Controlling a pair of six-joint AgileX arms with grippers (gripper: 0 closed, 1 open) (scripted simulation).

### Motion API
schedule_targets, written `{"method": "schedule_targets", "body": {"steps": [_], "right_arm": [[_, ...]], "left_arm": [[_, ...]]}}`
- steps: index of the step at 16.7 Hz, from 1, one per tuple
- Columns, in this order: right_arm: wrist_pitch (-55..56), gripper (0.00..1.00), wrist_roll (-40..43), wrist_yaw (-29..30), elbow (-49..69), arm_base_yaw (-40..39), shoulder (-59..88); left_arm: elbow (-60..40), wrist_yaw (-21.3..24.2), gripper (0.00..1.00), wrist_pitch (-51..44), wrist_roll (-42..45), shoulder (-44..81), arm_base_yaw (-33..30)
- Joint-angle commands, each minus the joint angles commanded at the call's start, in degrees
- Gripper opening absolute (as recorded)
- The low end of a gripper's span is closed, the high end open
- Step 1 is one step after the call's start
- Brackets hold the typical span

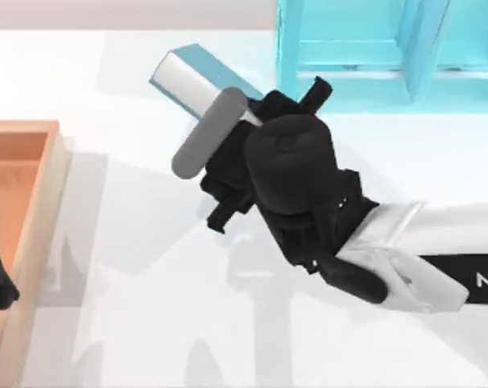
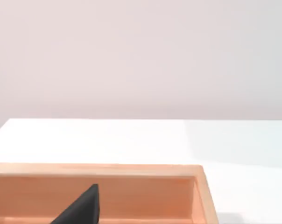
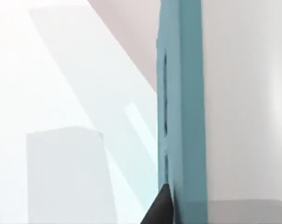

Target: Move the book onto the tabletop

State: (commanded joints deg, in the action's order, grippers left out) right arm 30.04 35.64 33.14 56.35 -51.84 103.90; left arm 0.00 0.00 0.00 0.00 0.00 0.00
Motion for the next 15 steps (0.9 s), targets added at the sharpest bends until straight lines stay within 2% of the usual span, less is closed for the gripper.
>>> {"method": "schedule_targets", "body": {"steps": [4,7,10,15], "right_arm": [[1.8,0.0,19.3,9.6,1.6,-8.9,6.4],[2.5,0.0,28.2,14.1,2.0,-12.7,9.1],[2.7,0.0,31.7,16.1,1.9,-13.7,10.2],[2.5,0.0,31.3,16.0,1.4,-13.6,10.2]], "left_arm": [[0.0,0.0,1.0,0.0,0.0,0.0,0.0],[0.0,0.0,1.0,0.0,0.0,0.0,0.0],[0.0,0.0,1.0,0.0,0.0,0.0,0.0],[0.0,0.0,1.0,0.0,0.0,0.0,0.0]]}}
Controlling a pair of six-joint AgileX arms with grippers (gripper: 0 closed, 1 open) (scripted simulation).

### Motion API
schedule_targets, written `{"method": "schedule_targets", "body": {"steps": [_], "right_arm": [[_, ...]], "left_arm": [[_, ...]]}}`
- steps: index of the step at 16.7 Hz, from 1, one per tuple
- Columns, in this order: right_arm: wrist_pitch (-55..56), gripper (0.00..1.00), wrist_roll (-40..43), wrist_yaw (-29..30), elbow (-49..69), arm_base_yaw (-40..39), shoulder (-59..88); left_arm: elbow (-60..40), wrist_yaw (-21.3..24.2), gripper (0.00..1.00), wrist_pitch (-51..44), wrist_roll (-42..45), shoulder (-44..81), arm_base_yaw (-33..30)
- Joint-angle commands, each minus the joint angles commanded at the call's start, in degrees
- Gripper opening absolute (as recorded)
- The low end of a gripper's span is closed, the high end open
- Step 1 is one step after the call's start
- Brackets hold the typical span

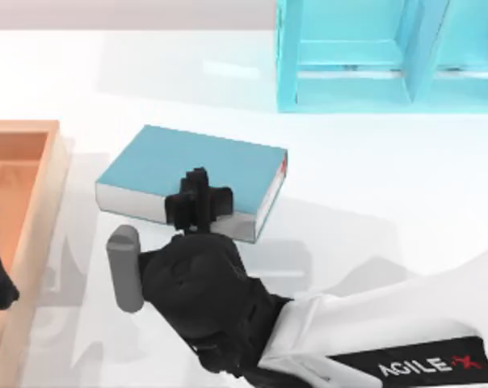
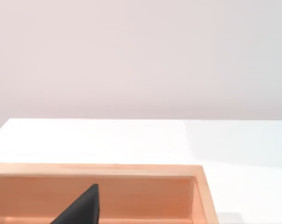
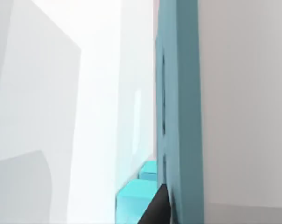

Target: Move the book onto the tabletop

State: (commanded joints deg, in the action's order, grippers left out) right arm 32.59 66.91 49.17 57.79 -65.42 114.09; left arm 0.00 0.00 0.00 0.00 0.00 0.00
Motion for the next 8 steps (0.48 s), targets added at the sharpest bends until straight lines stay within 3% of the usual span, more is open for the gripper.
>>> {"method": "schedule_targets", "body": {"steps": [8], "right_arm": [[-0.1,0.0,-0.2,0.5,-0.3,-0.5,0.0]], "left_arm": [[0.0,0.0,1.0,0.0,0.0,0.0,0.0]]}}
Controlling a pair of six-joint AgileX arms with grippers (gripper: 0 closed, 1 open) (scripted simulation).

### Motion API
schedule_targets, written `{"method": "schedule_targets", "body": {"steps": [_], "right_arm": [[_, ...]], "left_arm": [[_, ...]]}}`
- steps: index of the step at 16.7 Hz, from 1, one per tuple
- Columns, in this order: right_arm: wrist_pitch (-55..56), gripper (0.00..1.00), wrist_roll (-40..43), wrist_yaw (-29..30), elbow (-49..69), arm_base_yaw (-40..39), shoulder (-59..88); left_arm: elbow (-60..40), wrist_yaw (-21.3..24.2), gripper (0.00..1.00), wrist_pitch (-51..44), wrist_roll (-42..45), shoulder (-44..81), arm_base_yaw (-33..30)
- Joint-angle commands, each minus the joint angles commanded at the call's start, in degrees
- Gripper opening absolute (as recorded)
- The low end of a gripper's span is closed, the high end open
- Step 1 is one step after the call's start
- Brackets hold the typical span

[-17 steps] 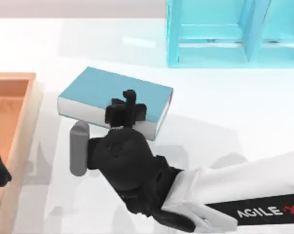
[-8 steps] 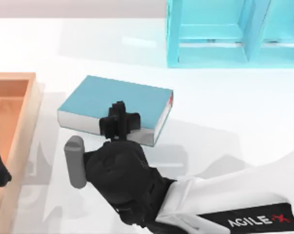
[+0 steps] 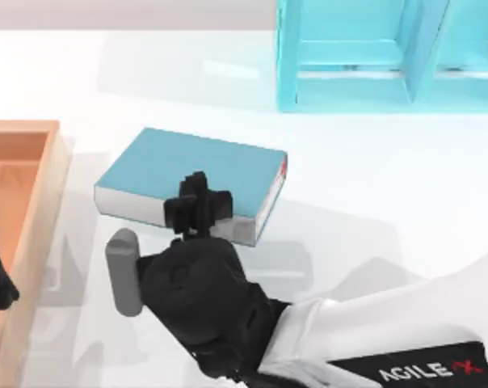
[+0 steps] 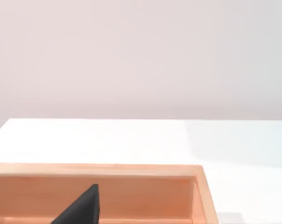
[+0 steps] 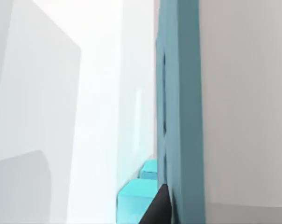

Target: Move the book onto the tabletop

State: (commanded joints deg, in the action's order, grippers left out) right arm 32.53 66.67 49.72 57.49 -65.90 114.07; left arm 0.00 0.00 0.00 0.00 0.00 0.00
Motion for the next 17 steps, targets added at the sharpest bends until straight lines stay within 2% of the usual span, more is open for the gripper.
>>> {"method": "schedule_targets", "body": {"steps": [11,17], "right_arm": [[6.3,0.0,0.0,0.1,-1.4,0.0,4.8],[6.3,0.45,0.0,0.1,-1.4,0.0,4.8]], "left_arm": [[0.0,0.0,1.0,0.0,0.0,0.0,0.0],[0.0,0.0,1.0,0.0,0.0,0.0,0.0]]}}
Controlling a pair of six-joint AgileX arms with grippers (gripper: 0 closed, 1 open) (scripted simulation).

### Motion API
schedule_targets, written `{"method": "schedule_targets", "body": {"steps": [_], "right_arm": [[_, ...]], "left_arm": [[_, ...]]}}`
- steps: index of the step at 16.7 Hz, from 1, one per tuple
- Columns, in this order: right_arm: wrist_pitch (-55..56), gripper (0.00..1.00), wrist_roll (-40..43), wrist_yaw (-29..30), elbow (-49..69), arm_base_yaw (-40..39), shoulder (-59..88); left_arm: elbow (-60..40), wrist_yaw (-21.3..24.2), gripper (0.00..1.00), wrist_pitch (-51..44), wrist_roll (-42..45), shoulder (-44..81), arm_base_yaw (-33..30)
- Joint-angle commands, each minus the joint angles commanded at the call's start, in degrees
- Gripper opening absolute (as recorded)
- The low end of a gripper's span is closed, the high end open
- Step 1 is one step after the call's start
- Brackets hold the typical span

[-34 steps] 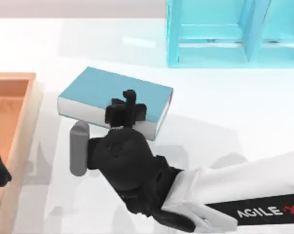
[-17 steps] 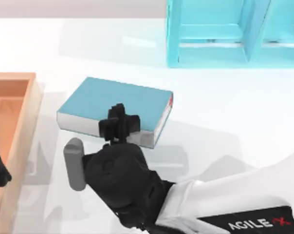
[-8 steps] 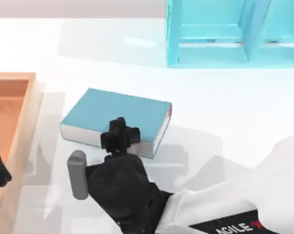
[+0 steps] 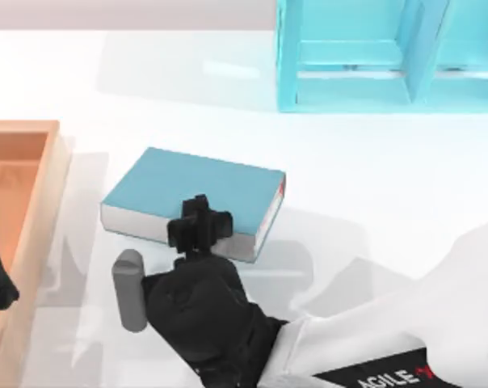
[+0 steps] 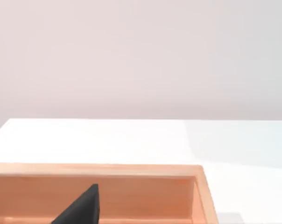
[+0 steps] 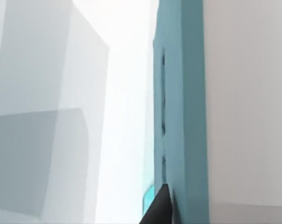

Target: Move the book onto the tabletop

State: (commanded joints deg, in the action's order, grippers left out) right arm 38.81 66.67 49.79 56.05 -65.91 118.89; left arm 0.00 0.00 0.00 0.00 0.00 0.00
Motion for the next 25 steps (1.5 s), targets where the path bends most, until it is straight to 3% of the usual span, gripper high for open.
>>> {"method": "schedule_targets", "body": {"steps": [7,18,25], "right_arm": [[0.0,0.98,0.0,0.0,0.0,0.0,0.0],[-0.9,1.0,-0.8,0.8,-0.4,-0.8,0.0],[-18.9,1.0,-17.1,11.8,-0.9,-15.2,-4.4]], "left_arm": [[0.0,0.0,1.0,0.0,0.0,0.0,0.0],[0.0,0.0,1.0,0.0,0.0,0.0,0.0],[0.0,0.0,1.0,0.0,0.0,0.0,0.0]]}}
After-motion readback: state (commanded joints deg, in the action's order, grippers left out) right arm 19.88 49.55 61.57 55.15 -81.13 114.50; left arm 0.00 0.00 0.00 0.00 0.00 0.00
